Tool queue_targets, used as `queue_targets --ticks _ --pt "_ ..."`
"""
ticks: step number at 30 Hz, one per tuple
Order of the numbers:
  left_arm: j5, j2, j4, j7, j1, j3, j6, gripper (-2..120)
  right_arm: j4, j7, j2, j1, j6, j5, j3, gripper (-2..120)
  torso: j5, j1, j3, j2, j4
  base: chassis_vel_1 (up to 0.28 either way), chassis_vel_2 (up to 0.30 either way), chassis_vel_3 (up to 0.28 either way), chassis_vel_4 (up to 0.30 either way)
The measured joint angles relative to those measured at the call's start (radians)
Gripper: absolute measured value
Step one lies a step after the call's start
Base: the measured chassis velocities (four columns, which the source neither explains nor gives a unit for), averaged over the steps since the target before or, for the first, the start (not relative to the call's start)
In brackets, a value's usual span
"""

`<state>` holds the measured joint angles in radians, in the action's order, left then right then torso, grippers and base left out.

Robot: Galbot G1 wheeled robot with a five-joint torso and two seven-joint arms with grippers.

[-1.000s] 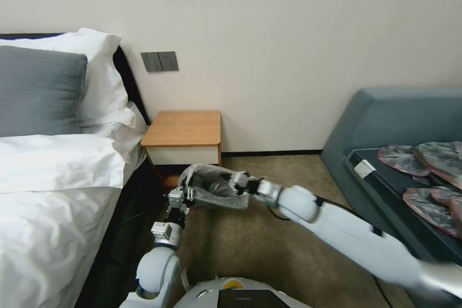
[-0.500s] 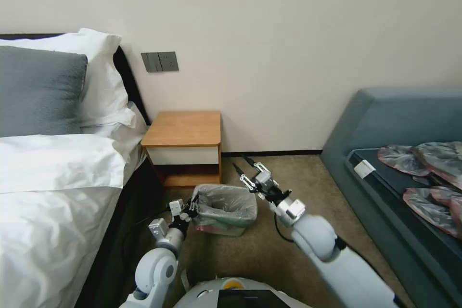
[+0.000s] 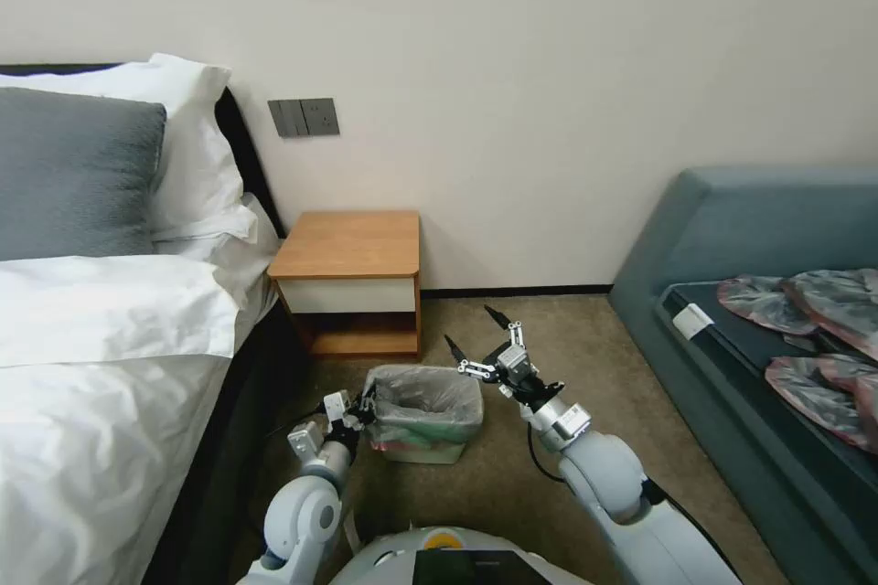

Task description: Pick up the garbage bag from the table and place it over the trash can.

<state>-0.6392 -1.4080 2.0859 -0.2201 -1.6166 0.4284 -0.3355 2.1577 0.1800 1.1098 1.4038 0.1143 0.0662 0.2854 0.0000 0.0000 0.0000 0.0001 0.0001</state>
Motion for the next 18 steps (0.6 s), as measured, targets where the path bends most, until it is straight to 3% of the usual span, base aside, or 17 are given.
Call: queue_targets --ticks 18 --pt "-0.019 -0.005 -0.01 0.019 -0.024 0.003 0.071 10 -0.021 0.029 0.002 -0.01 0.003 0.002 -0.016 100 0.0 0.0 0.0 0.0 -0.0003 0.0 0.0 0.0 0.0"
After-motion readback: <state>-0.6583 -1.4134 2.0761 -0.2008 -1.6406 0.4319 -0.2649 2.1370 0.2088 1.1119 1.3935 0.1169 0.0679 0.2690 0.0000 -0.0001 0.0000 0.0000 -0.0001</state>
